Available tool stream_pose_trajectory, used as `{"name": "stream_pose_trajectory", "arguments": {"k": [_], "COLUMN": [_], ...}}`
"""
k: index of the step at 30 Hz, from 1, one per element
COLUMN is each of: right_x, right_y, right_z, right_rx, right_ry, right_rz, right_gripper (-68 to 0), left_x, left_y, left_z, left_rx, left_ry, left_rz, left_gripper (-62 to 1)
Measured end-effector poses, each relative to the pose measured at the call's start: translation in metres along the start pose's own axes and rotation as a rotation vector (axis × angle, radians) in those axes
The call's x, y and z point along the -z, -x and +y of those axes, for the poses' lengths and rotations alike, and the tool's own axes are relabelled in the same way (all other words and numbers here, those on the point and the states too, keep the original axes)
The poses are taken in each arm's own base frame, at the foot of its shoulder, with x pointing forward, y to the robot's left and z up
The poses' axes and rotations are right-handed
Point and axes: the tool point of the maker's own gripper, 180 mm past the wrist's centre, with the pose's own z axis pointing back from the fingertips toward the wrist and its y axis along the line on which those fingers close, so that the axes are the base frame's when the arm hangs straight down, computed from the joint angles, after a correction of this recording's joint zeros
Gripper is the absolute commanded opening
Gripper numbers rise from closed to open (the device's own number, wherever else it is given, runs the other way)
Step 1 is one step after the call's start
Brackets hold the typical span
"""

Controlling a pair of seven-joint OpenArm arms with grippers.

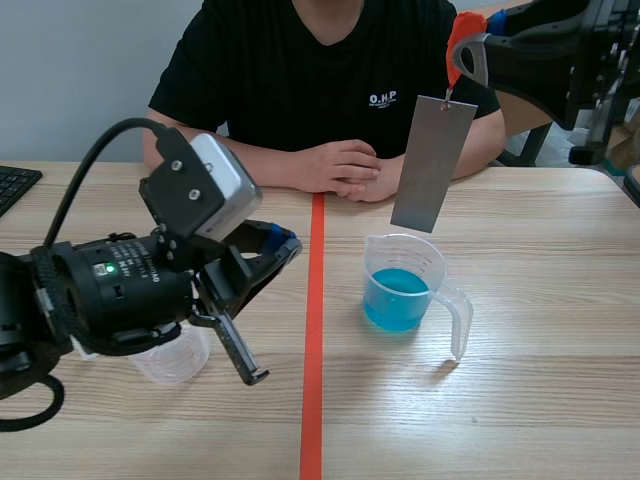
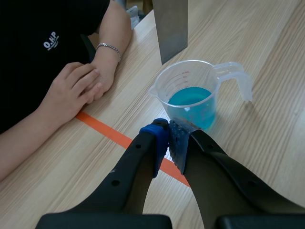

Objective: Do the redox reaction experiment.
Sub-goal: 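Raise the plate and point at it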

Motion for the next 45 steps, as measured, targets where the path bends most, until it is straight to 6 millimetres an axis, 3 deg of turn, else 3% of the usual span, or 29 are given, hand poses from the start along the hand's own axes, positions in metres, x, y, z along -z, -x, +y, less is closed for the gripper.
{"name": "stream_pose_trajectory", "arguments": {"k": [7,11,18,28,45], "right_x": [0.000,0.000,0.000,0.000,0.000], "right_y": [0.000,0.000,0.000,0.000,0.000], "right_z": [0.000,0.000,0.000,0.000,0.000], "right_rx": [0.000,0.000,0.000,0.000,0.000], "right_ry": [0.000,0.000,0.000,0.000,0.000], "right_rz": [0.000,0.000,0.000,0.000,0.000], "right_gripper": [-65.8,-65.8,-65.8,-65.8,-65.8], "left_x": [0.030,0.047,0.070,0.097,0.110], "left_y": [0.023,0.017,0.010,-0.010,-0.003], "left_z": [0.006,0.011,-0.004,-0.007,-0.005], "left_rx": [0.004,0.015,0.026,0.030,0.041], "left_ry": [-0.030,-0.038,0.004,-0.004,-0.029], "left_rz": [0.050,0.036,0.023,-0.007,0.015], "left_gripper": [-56.3,-56.3,-56.3,-56.3,-56.3]}}
